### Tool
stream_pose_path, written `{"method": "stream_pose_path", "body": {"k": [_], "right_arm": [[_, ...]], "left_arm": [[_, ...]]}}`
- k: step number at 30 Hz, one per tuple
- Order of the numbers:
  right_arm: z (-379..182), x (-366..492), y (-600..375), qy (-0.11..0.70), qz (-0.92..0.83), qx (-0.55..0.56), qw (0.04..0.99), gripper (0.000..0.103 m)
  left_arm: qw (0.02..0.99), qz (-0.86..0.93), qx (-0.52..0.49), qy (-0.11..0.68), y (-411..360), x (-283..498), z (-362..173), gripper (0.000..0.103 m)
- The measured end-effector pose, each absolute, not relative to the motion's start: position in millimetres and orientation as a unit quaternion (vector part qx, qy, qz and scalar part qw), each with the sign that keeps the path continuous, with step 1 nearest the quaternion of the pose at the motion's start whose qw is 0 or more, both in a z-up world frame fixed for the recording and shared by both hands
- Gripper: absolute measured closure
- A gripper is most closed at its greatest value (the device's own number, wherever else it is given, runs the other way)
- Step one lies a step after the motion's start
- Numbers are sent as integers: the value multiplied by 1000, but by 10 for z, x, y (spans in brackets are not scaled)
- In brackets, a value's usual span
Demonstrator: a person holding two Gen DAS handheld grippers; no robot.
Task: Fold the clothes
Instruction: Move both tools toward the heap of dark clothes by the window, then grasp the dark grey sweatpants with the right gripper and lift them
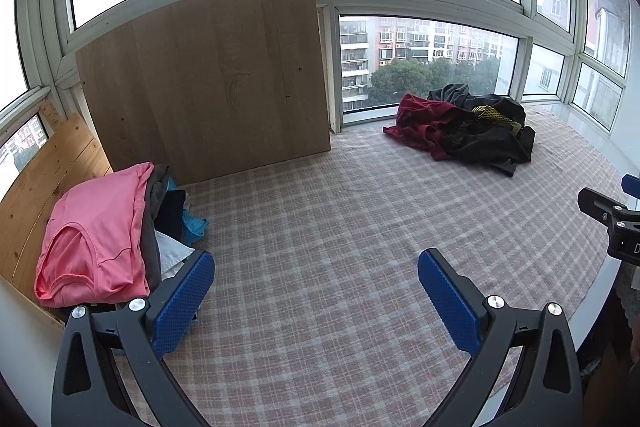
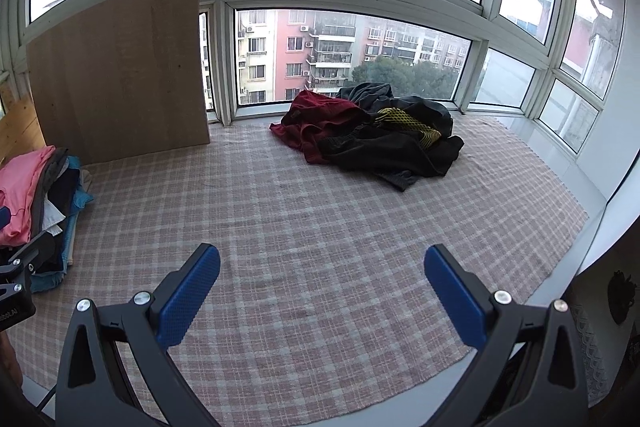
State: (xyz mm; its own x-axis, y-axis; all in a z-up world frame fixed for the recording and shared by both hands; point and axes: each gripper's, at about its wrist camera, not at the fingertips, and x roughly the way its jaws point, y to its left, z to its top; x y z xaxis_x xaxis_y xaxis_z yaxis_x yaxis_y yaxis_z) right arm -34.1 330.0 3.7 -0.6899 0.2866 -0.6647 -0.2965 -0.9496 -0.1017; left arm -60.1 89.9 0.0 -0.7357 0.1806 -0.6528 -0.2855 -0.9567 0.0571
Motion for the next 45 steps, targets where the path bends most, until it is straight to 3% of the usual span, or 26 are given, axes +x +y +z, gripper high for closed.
{"method": "stream_pose_path", "body": {"k": [9,18,32,38,45], "right_arm": [[27,-459,3662,13,926,-353,136,0],[93,-688,4625,52,930,-339,134,0],[-25,-1541,6159,33,953,-280,114,0],[-165,-2293,6923,38,957,-269,101,0],[-548,-3624,7328,-10,937,-342,73,0]], "left_arm": [[106,931,-340,79,1109,-648,39,1],[85,935,-332,90,1619,-734,170,1],[84,927,-361,56,2664,-996,174,1],[63,919,-385,48,2866,-1178,64,1],[26,910,-410,60,2952,-1478,-68,1]]}}
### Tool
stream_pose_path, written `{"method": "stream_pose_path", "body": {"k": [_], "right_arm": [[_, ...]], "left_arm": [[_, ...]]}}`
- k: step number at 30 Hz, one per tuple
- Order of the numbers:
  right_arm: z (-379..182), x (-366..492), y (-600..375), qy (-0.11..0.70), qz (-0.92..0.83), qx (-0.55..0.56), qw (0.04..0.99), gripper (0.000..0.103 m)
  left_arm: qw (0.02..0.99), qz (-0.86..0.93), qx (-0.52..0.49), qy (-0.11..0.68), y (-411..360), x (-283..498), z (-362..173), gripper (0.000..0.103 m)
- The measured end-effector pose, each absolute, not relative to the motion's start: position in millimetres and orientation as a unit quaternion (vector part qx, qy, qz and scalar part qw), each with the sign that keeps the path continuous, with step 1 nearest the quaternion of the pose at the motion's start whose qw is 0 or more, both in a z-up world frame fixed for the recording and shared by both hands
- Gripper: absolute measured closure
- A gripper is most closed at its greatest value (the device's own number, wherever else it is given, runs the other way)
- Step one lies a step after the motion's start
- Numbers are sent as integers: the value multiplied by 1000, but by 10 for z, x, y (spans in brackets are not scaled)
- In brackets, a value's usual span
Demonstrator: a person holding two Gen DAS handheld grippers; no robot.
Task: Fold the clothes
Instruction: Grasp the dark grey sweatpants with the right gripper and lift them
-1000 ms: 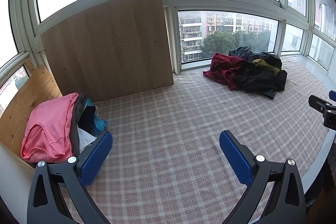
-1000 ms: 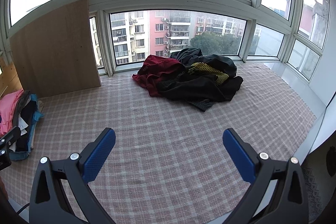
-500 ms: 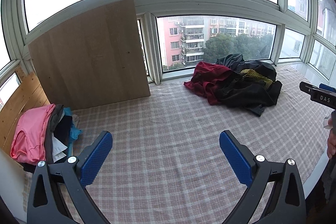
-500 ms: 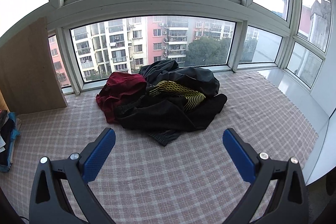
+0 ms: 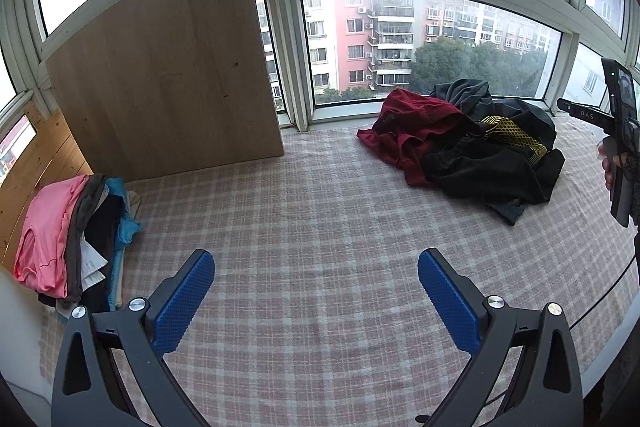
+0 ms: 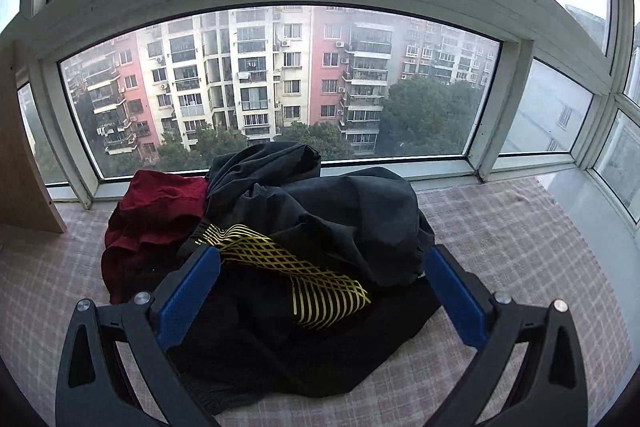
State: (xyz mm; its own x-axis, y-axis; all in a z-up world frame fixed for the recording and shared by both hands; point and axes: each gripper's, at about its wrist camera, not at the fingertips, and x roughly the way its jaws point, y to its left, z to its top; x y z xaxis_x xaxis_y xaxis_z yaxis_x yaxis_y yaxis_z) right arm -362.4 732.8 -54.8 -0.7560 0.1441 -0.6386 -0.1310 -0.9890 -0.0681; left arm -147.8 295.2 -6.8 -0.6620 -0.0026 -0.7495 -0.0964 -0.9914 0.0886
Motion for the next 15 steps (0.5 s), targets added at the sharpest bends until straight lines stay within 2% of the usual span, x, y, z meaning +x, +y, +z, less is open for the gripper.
{"method": "stream_pose_path", "body": {"k": [11,15], "right_arm": [[-1361,-5183,7016,-61,894,-444,-8,0],[-1745,-5465,6939,-110,867,-486,6,0]], "left_arm": [[-13,885,-462,66,2909,-1945,-415,1],[-18,876,-479,52,2848,-2086,-540,1]]}}
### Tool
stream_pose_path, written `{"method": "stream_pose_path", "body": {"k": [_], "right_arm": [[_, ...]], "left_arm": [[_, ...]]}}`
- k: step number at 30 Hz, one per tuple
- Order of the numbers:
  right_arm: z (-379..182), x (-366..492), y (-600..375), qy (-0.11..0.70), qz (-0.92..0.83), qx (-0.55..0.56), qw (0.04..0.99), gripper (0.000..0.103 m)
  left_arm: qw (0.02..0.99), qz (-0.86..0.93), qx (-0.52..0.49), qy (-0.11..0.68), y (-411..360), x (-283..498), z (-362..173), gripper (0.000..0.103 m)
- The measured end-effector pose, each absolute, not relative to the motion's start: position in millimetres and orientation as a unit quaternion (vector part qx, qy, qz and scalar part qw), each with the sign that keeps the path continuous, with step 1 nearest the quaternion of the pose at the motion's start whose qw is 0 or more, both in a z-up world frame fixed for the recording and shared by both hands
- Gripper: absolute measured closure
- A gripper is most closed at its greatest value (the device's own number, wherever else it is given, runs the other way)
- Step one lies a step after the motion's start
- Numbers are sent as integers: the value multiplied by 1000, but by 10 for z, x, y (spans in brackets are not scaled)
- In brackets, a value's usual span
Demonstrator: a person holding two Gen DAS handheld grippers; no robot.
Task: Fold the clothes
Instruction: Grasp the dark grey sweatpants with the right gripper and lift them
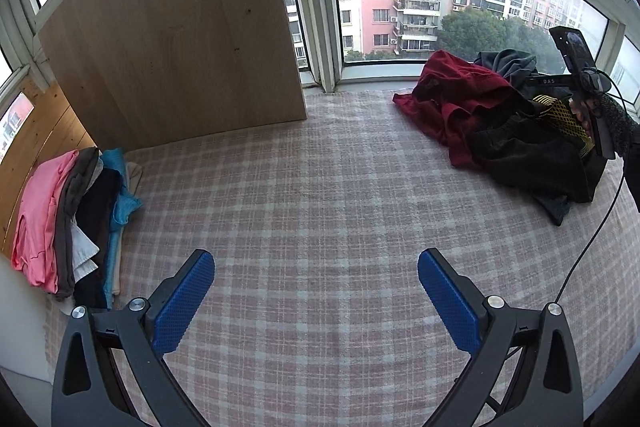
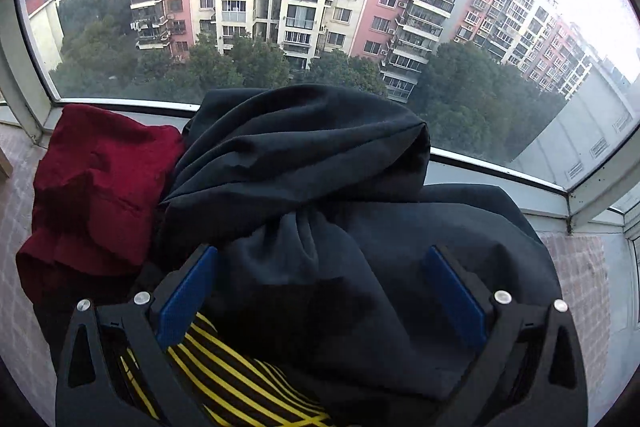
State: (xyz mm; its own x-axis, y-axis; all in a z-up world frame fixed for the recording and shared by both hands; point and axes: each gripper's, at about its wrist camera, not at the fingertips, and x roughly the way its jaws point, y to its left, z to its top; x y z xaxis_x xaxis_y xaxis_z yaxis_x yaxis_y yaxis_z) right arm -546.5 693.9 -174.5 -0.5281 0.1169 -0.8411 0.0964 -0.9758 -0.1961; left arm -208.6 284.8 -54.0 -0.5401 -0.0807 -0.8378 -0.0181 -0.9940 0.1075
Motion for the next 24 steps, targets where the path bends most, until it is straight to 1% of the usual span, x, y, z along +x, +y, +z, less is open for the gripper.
{"method": "stream_pose_path", "body": {"k": [3,4,5,6,7,8,10,11,14,16,20,24], "right_arm": [[-1937,-5542,6896,-118,860,-497,6,1],[-1960,-5539,6887,-115,861,-496,2,7],[-1953,-5527,6893,-109,861,-497,-3,22],[-1947,-5514,6898,-102,861,-498,-9,35],[-1940,-5502,6903,-95,861,-499,-14,61],[-1933,-5490,6908,-89,861,-500,-20,75],[-1902,-5459,6929,-73,863,-499,-30,84],[-1843,-5428,6966,-58,867,-493,-33,88],[-1592,-5299,7113,-4,883,-467,-43,92],[-1387,-5189,7216,28,895,-443,-46,93],[-840,-4915,7365,42,924,-380,-32,94],[-142,-4583,7431,46,946,-320,-27,94]], "left_arm": [[18,-871,489,-49,2857,-2159,-612,1],[18,-870,490,-52,2866,-2171,-625,1],[18,-869,491,-56,2875,-2175,-632,1],[18,-868,492,-59,2885,-2181,-638,1],[18,-868,493,-62,2892,-2186,-644,1],[18,-867,493,-64,2896,-2191,-649,1],[15,-866,496,-65,2907,-2204,-662,1],[13,-865,497,-65,2914,-2209,-667,1],[4,-865,496,-69,2940,-2197,-667,1],[4,-867,493,-73,2952,-2181,-657,1],[5,-870,489,-68,2936,-2168,-618,1],[3,-875,480,-64,2928,-2108,-555,1]]}}
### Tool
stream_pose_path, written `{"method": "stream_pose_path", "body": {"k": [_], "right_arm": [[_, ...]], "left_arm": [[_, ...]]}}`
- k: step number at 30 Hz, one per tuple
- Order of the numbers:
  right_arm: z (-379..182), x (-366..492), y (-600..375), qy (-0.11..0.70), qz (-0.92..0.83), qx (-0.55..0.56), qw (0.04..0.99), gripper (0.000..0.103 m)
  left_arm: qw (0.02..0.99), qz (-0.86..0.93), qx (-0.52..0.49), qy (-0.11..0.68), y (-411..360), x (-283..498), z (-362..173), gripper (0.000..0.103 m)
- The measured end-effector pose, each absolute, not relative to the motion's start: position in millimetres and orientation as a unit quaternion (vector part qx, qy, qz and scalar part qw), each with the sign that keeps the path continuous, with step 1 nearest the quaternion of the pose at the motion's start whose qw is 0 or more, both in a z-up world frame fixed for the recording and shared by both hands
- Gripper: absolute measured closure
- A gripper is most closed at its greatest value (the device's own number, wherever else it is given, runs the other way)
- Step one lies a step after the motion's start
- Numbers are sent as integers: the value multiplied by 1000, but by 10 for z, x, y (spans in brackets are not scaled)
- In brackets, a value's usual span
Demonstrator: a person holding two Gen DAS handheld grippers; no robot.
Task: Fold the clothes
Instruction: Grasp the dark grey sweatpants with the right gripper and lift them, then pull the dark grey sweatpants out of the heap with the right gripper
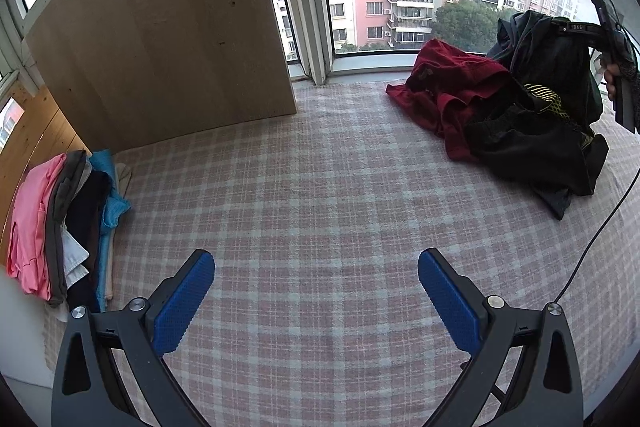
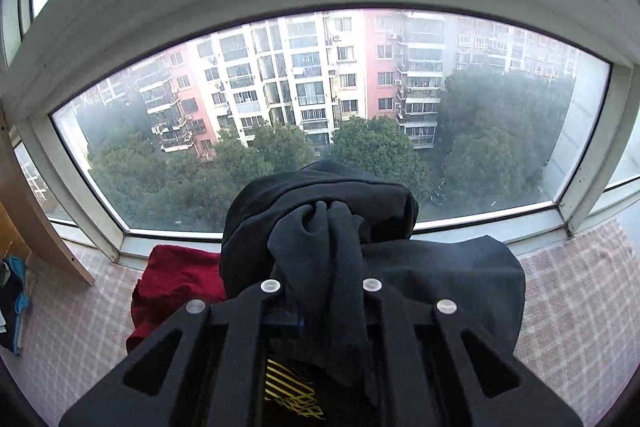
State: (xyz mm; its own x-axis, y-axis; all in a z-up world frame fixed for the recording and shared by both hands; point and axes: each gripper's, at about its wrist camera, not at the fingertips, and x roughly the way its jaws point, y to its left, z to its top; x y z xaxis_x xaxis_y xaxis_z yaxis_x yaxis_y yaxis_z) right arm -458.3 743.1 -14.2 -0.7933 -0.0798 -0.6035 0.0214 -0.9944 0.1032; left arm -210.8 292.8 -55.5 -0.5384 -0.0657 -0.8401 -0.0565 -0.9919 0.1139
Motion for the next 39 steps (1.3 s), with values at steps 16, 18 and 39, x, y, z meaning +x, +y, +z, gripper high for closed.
{"method": "stream_pose_path", "body": {"k": [16,18,39], "right_arm": [[2474,-2771,6649,18,-992,114,53,94],[2735,-2517,6593,14,-994,96,50,94],[4058,-813,5971,-17,-998,27,61,94]], "left_arm": [[1,-918,395,-23,2157,-1557,89,1],[5,-922,386,-19,2009,-1455,139,1],[-60,-934,351,-19,1740,-968,289,1]]}}
